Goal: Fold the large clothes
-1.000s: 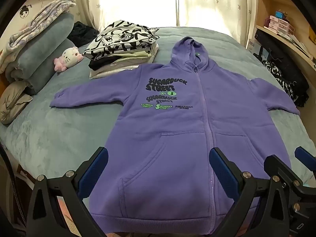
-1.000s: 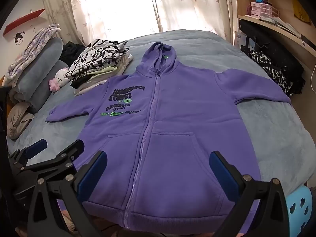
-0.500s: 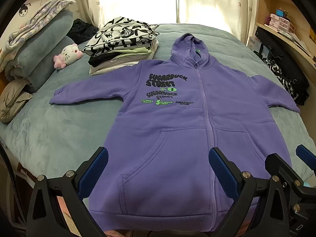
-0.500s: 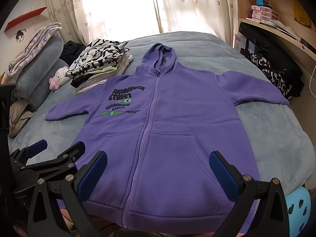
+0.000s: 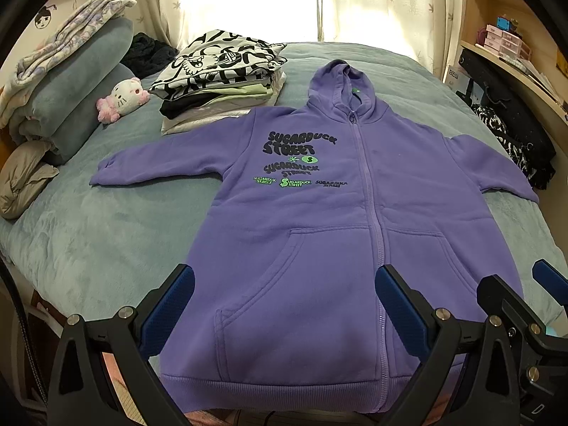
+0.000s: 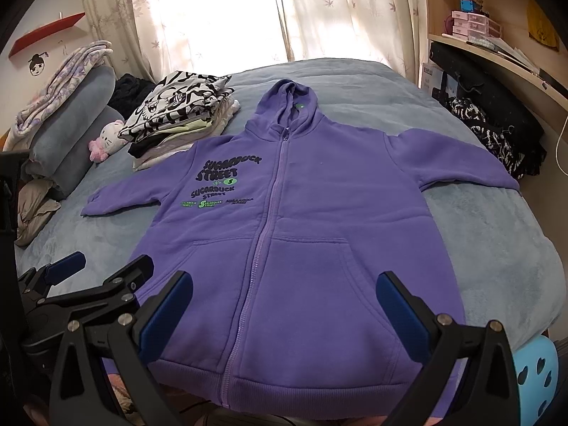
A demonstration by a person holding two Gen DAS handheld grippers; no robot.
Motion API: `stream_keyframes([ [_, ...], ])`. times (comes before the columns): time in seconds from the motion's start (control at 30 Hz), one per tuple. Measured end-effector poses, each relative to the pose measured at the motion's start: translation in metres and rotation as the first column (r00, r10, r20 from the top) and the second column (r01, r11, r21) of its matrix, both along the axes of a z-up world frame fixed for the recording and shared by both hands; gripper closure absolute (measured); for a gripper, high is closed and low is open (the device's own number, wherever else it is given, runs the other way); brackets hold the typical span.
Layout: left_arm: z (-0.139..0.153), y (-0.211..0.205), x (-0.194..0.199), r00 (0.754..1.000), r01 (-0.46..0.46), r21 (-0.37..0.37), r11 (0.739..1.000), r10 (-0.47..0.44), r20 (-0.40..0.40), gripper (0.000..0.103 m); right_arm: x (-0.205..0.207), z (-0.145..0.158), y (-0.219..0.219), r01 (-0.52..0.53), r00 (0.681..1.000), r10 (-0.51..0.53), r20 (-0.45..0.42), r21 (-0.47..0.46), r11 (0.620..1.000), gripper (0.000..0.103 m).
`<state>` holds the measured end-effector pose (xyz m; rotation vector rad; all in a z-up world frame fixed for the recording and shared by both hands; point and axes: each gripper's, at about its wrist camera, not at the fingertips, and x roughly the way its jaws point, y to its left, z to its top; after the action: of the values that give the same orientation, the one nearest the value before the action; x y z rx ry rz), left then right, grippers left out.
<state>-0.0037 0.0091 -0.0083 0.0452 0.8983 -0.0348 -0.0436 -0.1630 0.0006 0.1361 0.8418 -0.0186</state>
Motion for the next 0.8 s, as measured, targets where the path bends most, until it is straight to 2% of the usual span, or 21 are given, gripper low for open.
stream_keyframes([
  [0.8, 0.0007, -0.0009, -0.002, 1.0, -0.001, 0.002, 1.0, 0.001, 0.0, 0.003, -0.0024, 0.0049, -0.0023, -0.002, 1.0, 0.002, 0.008, -0.004, 1.0, 0.0],
])
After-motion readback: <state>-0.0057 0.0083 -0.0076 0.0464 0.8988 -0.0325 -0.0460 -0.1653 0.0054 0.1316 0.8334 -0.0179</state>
